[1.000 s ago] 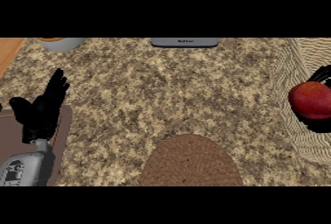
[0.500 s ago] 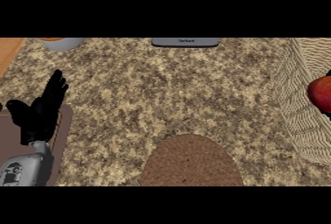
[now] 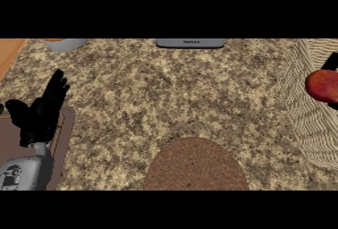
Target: Pick the pear from the placemat and place it in the basket
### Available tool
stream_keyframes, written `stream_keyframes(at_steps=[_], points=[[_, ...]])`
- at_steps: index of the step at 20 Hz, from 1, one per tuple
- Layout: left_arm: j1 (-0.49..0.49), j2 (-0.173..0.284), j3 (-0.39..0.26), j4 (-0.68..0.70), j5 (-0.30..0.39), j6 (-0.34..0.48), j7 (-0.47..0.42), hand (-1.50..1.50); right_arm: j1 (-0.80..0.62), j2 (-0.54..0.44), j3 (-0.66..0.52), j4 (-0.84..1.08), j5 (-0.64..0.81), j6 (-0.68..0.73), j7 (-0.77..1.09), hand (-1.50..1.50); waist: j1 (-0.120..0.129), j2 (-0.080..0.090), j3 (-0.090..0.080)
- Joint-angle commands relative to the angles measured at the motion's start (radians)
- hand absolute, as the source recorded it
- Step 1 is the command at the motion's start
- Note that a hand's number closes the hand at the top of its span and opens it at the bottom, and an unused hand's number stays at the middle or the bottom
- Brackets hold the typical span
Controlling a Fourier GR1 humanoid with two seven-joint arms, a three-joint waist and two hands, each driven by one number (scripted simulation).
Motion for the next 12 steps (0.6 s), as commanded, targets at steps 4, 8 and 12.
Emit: stream_keyframes(at_steps=[4, 8, 12], points=[[-0.004, -0.001, -0.006, -0.038, -0.019, 0.018, 0.057, 0.00, -0.089, 0.056, 0.002, 0.128, 0.120, -0.004, -0.008, 1.50, -0.008, -0.003, 0.000], [-0.053, -0.031, -0.018, 0.036, -0.039, 0.047, 0.016, 0.00, -0.109, 0.021, 0.060, 0.210, 0.192, 0.060, 0.022, 1.50, -0.006, 0.000, 0.000], [-0.048, -0.019, -0.025, -0.017, -0.031, 0.029, 0.076, 0.00, -0.119, 0.026, 0.070, 0.265, 0.213, 0.103, -0.008, 1.50, -0.007, -0.003, 0.000]])
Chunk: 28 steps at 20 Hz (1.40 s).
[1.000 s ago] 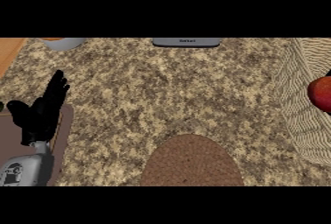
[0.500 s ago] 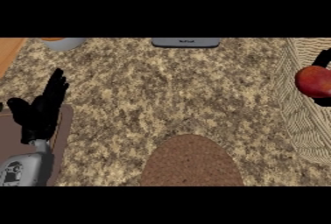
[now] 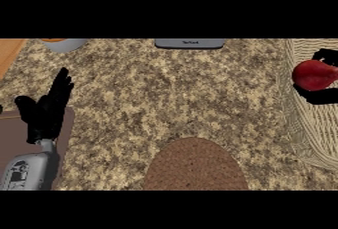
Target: Pick the pear from the placemat and place it in the basket
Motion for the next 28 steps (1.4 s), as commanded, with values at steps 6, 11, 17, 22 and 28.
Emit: stream_keyframes(at_steps=[6, 11, 17, 22, 28], points=[[0.035, 0.029, 0.015, -0.094, 0.031, -0.039, 0.051, 0.00, -0.107, 0.037, -0.032, 0.243, 0.090, -0.035, -0.097, 1.50, 0.004, 0.003, 0.005], [-0.009, 0.019, 0.038, 0.052, 0.018, -0.022, -0.037, 0.00, -0.066, 0.073, -0.024, 0.260, 0.140, -0.103, -0.117, 1.50, -0.005, 0.005, 0.004], [-0.018, -0.005, 0.002, -0.025, -0.007, 0.008, 0.033, 0.00, -0.142, 0.011, -0.064, 0.389, 0.170, -0.108, -0.186, 1.50, -0.002, 0.004, 0.005], [0.042, -0.006, -0.002, -0.055, 0.007, -0.018, 0.019, 0.00, -0.123, 0.069, -0.040, 0.436, 0.227, -0.179, -0.171, 1.50, 0.002, 0.003, 0.005], [0.013, -0.007, 0.000, -0.054, -0.001, -0.002, 0.040, 0.00, -0.156, 0.062, -0.021, 0.480, 0.257, -0.106, -0.158, 1.50, -0.001, 0.003, 0.005]])
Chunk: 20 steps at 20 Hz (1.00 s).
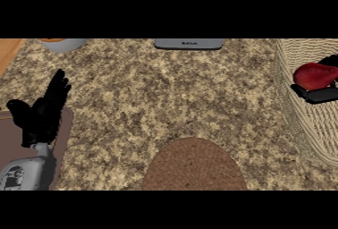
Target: Pick the pear from the placemat and place it in the basket
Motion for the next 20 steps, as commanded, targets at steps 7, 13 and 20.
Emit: stream_keyframes(at_steps=[7, 13, 20], points=[[0.035, 0.004, 0.007, -0.011, 0.004, -0.011, -0.034, 0.00, -0.015, 0.036, -0.013, 0.118, 0.029, -0.022, -0.005, 1.50, 0.004, 0.010, 0.016], [-0.025, 0.003, 0.022, 0.108, -0.016, 0.005, -0.099, 0.00, -0.045, 0.014, -0.012, 0.194, 0.062, 0.037, 0.061, 1.50, -0.002, 0.014, 0.016], [-0.009, 0.024, 0.019, -0.004, 0.010, -0.020, 0.008, 0.00, -0.067, 0.053, -0.084, 0.215, -0.003, 0.019, 0.092, -1.50, 0.006, 0.010, 0.017]])
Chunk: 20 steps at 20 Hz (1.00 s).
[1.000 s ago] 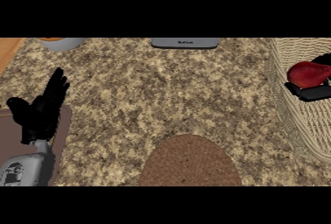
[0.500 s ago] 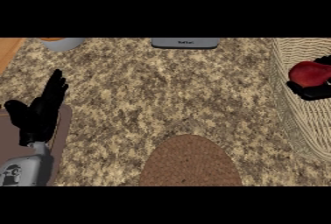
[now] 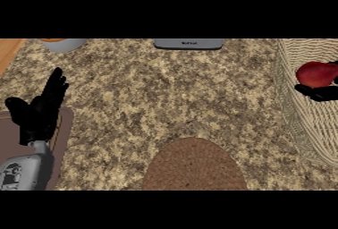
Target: Pick the pear from the placemat and place it in the basket
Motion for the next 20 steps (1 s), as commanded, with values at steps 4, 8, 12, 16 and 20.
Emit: stream_keyframes(at_steps=[4, 8, 12, 16, 20], points=[[0.025, -0.021, -0.013, 0.001, -0.007, 0.009, -0.005, 0.00, 0.032, 0.049, -0.143, -0.003, -0.179, -0.019, -0.093, -1.50, -0.006, 0.007, 0.018], [0.005, 0.000, 0.003, 0.033, -0.002, -0.006, -0.035, 0.00, -0.049, 0.059, -0.223, 0.005, -0.278, 0.065, -0.056, -1.50, 0.000, 0.009, 0.017], [0.002, 0.011, 0.020, 0.019, 0.014, -0.008, -0.006, 0.00, -0.061, 0.017, -0.342, -0.004, -0.413, 0.178, 0.009, -1.50, -0.014, 0.004, 0.016], [0.013, -0.006, 0.003, -0.007, 0.005, 0.003, 0.020, 0.00, -0.079, -0.095, -0.415, 0.004, -0.495, 0.319, 0.061, -1.50, -0.008, 0.004, 0.016], [-0.035, 0.004, 0.009, 0.015, 0.009, 0.003, 0.031, 0.00, -0.022, -0.172, -0.512, 0.065, -0.582, 0.366, 0.041, -1.50, -0.012, 0.008, 0.017]])
